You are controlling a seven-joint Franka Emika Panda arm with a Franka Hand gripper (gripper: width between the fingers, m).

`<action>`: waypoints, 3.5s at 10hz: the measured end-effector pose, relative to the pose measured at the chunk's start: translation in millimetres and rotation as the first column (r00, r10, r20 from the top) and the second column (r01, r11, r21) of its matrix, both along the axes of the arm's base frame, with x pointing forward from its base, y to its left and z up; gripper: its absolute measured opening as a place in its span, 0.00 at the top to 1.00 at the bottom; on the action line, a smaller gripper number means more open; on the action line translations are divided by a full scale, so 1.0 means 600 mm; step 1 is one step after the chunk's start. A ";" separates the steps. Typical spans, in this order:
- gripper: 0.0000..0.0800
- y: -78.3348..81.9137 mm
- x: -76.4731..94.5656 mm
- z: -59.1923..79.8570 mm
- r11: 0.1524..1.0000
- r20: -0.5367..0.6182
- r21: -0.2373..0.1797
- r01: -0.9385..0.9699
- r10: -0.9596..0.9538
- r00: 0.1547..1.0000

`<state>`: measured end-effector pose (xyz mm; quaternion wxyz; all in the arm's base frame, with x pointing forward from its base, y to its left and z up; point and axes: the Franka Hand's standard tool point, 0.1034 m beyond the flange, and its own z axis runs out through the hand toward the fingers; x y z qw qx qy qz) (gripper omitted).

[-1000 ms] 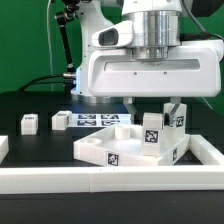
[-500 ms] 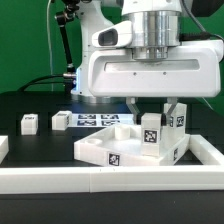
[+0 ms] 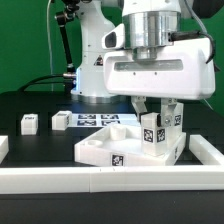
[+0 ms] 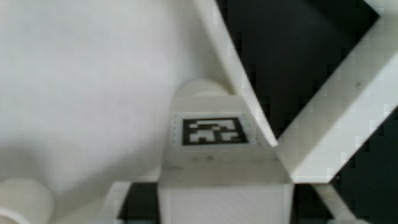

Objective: Assemble square table

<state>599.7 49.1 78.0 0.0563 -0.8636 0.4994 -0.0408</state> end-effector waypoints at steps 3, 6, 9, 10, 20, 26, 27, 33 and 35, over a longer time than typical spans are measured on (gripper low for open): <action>0.64 0.024 -0.002 -0.001 0.932 -0.032 0.045 0.358 -0.357 0.933; 0.64 0.040 -0.003 -0.001 0.824 -0.067 0.061 0.563 -0.559 0.826; 0.64 0.045 -0.003 0.000 0.734 -0.092 0.083 0.674 -0.667 0.739; 0.64 0.046 -0.001 0.000 0.729 -0.086 0.087 0.679 -0.674 0.734; 0.19 0.058 -0.010 -0.002 0.999 -0.127 0.032 0.035 -0.031 0.991; 0.19 0.061 -0.003 0.002 0.916 -0.089 0.022 -0.400 0.400 0.912; 0.19 0.062 -0.001 0.004 0.905 -0.086 0.018 -0.425 0.425 0.901; 0.19 0.061 0.009 0.014 0.770 -0.073 -0.015 -0.638 0.636 0.768; 0.34 0.061 0.009 0.013 0.772 -0.073 -0.015 -0.636 0.633 0.770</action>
Offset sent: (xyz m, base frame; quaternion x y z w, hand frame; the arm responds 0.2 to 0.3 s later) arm -0.0055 0.0056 -0.0073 -0.0662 0.0325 0.2509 0.9652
